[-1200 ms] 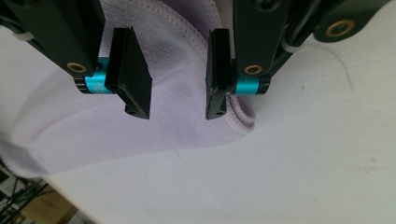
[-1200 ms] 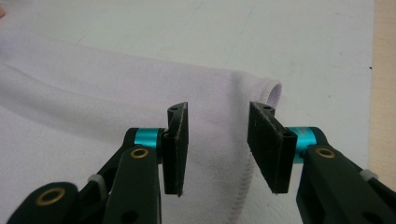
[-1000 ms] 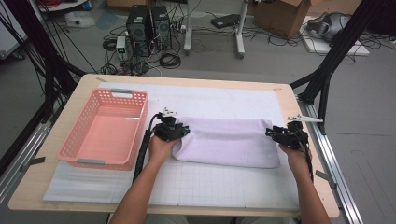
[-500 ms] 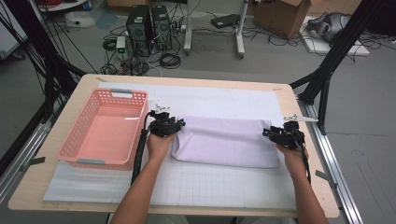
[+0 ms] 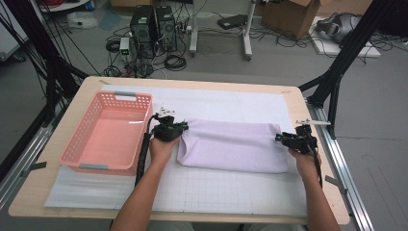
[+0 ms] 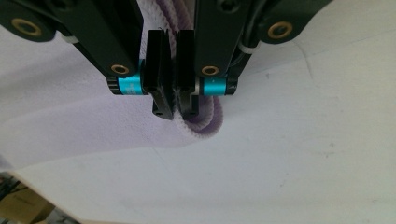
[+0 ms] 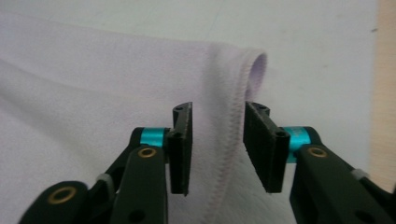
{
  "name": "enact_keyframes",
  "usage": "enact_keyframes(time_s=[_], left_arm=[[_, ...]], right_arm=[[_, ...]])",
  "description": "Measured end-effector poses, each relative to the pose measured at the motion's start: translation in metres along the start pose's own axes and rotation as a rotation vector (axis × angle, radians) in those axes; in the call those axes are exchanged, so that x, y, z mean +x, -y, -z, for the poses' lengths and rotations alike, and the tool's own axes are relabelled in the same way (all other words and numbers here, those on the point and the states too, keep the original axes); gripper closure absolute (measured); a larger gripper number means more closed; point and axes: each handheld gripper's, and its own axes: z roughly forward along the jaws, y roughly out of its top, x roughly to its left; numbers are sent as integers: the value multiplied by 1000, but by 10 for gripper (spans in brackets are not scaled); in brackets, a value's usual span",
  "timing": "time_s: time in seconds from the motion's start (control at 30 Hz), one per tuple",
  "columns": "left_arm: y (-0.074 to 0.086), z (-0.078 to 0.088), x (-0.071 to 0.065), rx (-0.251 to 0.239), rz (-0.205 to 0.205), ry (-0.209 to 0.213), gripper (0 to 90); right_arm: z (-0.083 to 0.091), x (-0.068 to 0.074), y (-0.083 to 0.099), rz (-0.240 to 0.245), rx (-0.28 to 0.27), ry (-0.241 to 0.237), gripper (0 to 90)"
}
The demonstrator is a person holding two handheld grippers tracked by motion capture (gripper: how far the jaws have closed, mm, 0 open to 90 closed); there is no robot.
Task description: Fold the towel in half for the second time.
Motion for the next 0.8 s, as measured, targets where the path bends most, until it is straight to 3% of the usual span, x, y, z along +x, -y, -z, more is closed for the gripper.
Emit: enact_keyframes(time_s=[0.07, 0.13, 0.4, 0.47, 0.6, 0.8], left_arm=[[-1, 1, 2, -15, 38, 25, 863], [-3, 4, 2, -40, 55, 38, 864], [-15, 4, -4, -125, 91, 11, 863], [-20, -1, -3, -106, 91, -12, 862], [-21, -12, 10, -80, 176, -36, 860], [-20, -25, 18, -54, 182, -56, 835]], right_arm=[[-6, 0, 0, 7, 27, -18, 842], [-8, -2, 0, 18, 23, -27, 867], [2, -13, -4, -74, -179, -49, 876], [1, -14, -6, -86, -210, -30, 876], [-8, -17, -10, -147, -240, -19, 874], [-20, -13, -21, -134, -251, 40, 870]])
